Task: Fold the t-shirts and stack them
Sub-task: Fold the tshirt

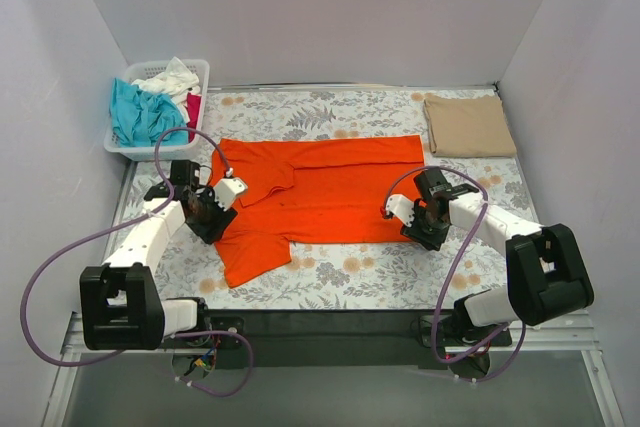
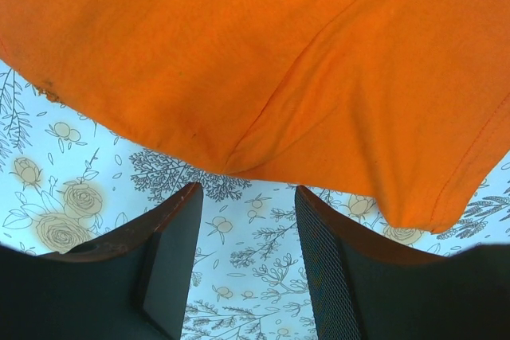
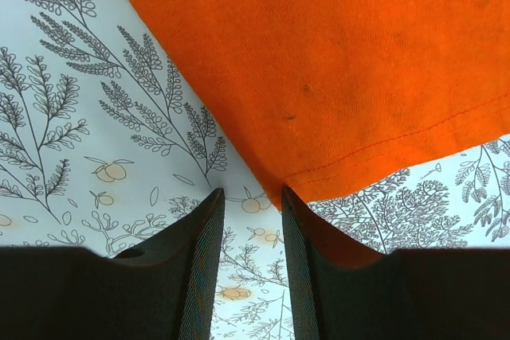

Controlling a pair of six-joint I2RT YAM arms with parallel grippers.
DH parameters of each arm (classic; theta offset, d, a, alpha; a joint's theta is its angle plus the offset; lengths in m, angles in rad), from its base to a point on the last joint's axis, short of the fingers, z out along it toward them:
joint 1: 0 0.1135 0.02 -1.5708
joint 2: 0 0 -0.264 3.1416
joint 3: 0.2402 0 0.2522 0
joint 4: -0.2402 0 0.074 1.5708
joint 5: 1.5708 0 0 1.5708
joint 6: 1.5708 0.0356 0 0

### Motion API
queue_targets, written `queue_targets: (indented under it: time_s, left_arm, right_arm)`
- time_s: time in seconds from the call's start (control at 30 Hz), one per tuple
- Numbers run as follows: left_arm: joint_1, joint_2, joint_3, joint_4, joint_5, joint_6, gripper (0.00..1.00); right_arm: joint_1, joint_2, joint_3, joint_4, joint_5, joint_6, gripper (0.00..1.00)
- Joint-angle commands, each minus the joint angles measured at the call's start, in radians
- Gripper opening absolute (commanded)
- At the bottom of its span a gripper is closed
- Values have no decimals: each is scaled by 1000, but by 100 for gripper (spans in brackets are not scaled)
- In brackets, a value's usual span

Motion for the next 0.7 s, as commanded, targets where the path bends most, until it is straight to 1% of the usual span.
queue_targets:
  time_s: [0.0, 0.33, 0.67]
  left_arm:
    - [6, -2, 17, 22, 1, -1, 47]
    - [6, 7, 38, 5, 21, -2, 47]
    - [5, 30, 29, 31, 9, -8, 47]
  right_arm:
    - [1, 16, -16, 65, 21, -5, 36]
    - [1, -59, 79, -5, -13, -15, 34]
    - [2, 21, 25, 8, -28, -20, 34]
